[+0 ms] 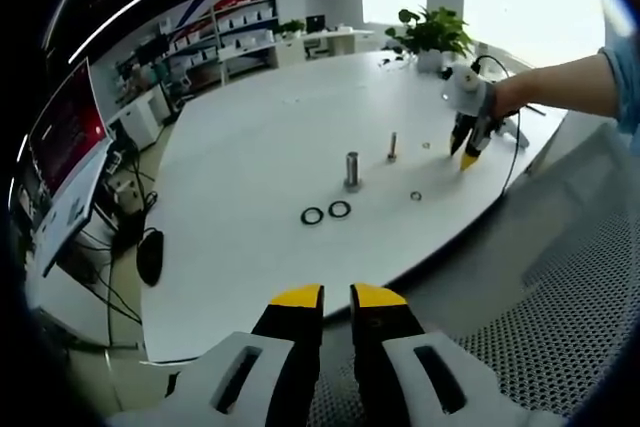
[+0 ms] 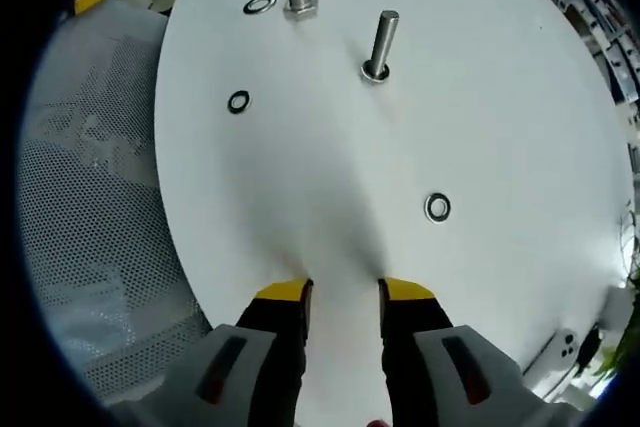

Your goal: Place the washer onto the threaded stud by aligning its center hole with the stud, sliding it down to the base, and recovering from edge contact or off-axis alignment until the washer reaches the visible bottom stop.

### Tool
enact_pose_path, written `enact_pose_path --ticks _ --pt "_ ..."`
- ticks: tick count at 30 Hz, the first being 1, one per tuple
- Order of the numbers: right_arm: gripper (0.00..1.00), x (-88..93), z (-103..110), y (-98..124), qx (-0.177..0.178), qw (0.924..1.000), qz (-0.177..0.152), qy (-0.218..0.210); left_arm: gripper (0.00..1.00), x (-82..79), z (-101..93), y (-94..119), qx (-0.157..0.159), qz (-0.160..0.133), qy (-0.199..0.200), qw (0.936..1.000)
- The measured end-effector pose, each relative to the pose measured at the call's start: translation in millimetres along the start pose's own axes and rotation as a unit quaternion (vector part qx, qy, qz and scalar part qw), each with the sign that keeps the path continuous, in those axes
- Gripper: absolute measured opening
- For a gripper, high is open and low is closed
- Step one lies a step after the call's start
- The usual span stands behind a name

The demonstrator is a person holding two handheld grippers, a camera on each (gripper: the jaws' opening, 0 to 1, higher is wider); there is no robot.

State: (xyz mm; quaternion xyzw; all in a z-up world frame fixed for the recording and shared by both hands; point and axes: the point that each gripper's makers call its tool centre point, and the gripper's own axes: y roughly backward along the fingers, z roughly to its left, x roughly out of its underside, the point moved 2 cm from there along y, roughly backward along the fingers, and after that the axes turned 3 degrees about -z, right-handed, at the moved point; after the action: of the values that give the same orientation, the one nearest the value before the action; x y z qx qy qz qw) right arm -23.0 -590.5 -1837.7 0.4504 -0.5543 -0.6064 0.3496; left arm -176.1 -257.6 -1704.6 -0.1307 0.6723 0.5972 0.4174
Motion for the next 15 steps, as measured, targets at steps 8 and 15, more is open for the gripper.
enact_pose_path --ticks 8,15 --pt "0.28 -1.1 1.5 0.4 0.004 1.0 0.006 0.002 0.08 0.2 0.3 0.0 -0.001 0.0 0.001 1.0" --pt "0.28 -0.6 1.0 0.2 0.006 0.9999 0.013 -0.004 0.08 0.5 0.4 -0.4 -0.001 0.0 0.0 1.0"
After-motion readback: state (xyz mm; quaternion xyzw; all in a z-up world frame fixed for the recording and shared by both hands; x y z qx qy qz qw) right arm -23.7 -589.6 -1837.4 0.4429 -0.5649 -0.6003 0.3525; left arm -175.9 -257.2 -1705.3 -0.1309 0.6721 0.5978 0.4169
